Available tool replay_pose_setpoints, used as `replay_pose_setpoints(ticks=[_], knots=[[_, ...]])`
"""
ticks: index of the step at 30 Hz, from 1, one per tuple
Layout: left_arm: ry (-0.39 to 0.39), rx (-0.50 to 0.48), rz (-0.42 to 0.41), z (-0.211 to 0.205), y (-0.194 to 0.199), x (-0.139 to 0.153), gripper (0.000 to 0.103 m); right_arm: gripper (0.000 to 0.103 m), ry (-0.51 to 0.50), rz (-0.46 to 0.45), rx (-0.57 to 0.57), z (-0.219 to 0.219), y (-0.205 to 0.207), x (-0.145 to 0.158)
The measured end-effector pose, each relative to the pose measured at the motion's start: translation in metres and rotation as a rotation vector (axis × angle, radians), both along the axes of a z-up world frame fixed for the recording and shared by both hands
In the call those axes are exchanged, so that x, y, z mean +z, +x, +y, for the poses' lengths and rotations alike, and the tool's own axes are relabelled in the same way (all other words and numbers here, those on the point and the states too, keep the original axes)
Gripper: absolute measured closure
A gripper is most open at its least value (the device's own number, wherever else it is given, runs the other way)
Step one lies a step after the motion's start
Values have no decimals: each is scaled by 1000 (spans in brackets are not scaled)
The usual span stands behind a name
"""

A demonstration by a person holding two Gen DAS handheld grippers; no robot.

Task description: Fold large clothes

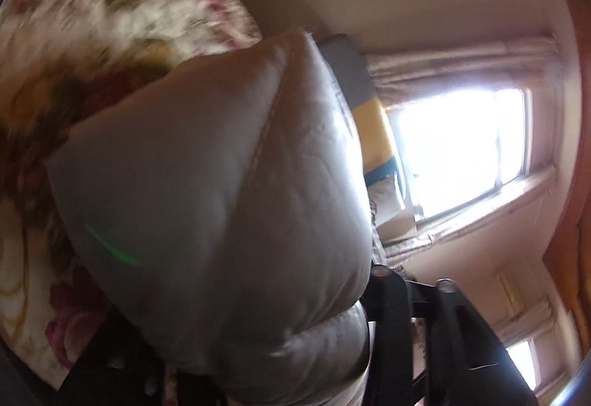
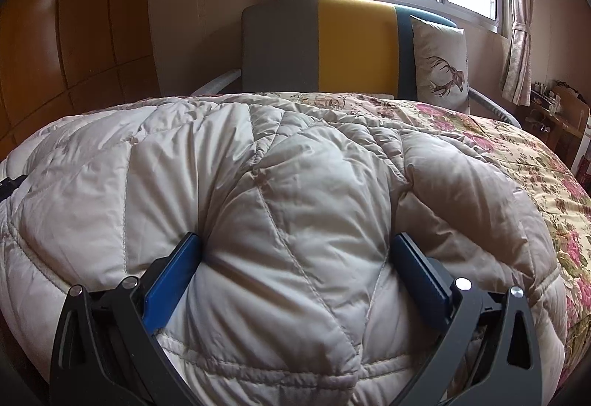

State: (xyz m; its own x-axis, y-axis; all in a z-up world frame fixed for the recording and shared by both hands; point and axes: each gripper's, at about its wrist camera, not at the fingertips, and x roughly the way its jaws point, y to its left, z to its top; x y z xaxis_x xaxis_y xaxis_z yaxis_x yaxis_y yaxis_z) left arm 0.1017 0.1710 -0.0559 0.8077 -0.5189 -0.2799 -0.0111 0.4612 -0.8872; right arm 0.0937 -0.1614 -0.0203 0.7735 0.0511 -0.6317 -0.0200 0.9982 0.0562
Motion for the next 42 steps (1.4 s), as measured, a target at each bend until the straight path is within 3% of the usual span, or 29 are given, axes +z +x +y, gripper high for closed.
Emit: replay_pose_setpoints(ticks=[2,5,7,9,13,15,20,22,24,26,28,30,32,36,39,42], knots=[[33,-12,-46,1,-2,16,75,2,36,12,-1,-4,1,11],[48,-16,-103,6,-13,36,77,2,119,-38,-52,-10,6,25],[66,-9,-130,12,-15,46,77,2,133,-12,-84,-6,20,27],[121,-2,-158,16,-21,58,78,2,68,58,-75,12,40,19],[234,-24,-217,0,-30,86,78,2,-193,44,-17,69,59,2],[312,-35,-244,-13,-31,102,77,2,-231,41,-15,78,60,-1],[503,-43,-301,-44,-41,125,77,2,-130,81,-3,60,58,16],[528,-39,-298,-47,-42,128,78,2,-56,7,-4,52,54,36],[532,-38,-288,-49,-45,129,77,2,-55,-48,-4,56,59,50],[540,-35,-284,-50,-43,129,77,2,-109,-20,12,68,79,50],[552,-39,-280,-53,-46,132,78,2,-149,74,33,80,102,32],[574,-57,-263,-55,-25,127,78,2,-126,153,78,85,120,11],[595,-59,-263,-63,-23,134,78,2,-123,164,80,87,126,5],[643,-71,-301,-82,-19,149,78,2,-115,178,65,79,121,12],[725,-74,-327,-92,-17,160,77,2,-95,147,-13,62,90,32],[785,-106,-301,-102,-18,167,78,2,-62,102,-5,58,50,43]])
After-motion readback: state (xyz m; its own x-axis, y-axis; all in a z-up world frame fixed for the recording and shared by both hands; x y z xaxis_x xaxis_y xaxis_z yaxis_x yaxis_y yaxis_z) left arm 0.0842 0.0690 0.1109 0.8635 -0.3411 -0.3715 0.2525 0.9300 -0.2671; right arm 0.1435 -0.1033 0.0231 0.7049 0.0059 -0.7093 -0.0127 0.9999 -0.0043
